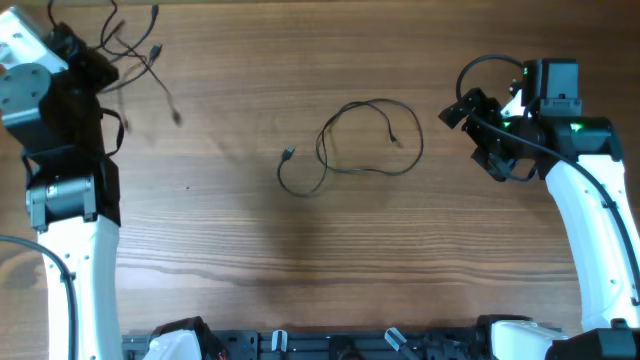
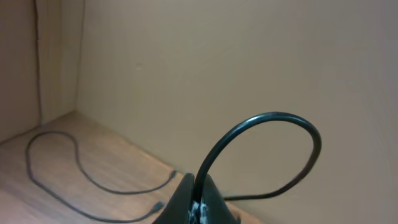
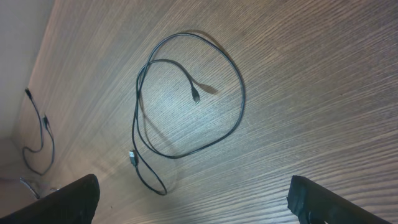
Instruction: Untangle cables
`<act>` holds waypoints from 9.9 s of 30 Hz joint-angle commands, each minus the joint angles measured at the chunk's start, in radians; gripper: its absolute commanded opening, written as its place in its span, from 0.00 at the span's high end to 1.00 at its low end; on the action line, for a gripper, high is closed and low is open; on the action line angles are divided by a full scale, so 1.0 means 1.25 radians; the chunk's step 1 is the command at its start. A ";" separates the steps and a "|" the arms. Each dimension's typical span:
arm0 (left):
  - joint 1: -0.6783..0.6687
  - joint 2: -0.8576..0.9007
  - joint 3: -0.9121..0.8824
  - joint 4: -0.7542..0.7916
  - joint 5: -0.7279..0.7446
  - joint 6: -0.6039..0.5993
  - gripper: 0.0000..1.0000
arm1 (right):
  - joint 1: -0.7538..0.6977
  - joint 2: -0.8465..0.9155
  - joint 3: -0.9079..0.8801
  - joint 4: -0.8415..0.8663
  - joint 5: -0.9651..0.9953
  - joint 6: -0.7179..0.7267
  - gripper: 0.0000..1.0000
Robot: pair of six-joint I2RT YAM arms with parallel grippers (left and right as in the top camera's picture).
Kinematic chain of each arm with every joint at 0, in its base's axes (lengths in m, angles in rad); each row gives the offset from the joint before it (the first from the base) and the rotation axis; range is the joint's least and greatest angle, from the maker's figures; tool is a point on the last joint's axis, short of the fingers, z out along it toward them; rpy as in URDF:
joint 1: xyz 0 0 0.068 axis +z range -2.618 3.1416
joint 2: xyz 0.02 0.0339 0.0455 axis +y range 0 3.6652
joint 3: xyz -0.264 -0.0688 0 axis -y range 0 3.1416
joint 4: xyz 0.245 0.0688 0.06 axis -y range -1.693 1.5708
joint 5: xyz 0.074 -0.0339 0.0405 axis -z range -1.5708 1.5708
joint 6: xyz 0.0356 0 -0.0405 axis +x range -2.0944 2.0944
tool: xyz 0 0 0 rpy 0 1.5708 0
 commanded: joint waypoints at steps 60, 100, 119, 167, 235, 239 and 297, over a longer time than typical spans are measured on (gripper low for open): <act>0.382 0.792 0.478 -0.269 0.062 -0.044 0.00 | -0.001 -0.010 0.005 0.003 0.011 0.004 0.00; 0.313 0.804 0.479 -0.782 -0.030 -0.672 0.93 | -0.001 -0.010 0.005 0.006 0.011 0.004 0.00; 0.361 0.755 0.400 -0.856 -0.036 -0.616 0.00 | -0.001 -0.010 0.005 0.006 0.011 0.004 0.00; -0.461 0.597 0.255 -0.462 0.318 -0.058 0.11 | -0.001 -0.010 0.005 0.006 0.011 0.004 0.00; -0.631 0.493 0.279 -0.644 -0.015 -0.873 0.26 | -0.001 -0.009 0.005 0.006 0.011 0.004 0.00; -0.614 0.497 0.279 -0.616 -0.161 -0.658 0.13 | -0.001 -0.009 0.005 0.006 0.011 0.004 0.00; -0.380 -0.130 0.376 -0.591 -0.279 -0.456 0.96 | -0.001 -0.009 0.005 0.006 0.011 0.005 0.00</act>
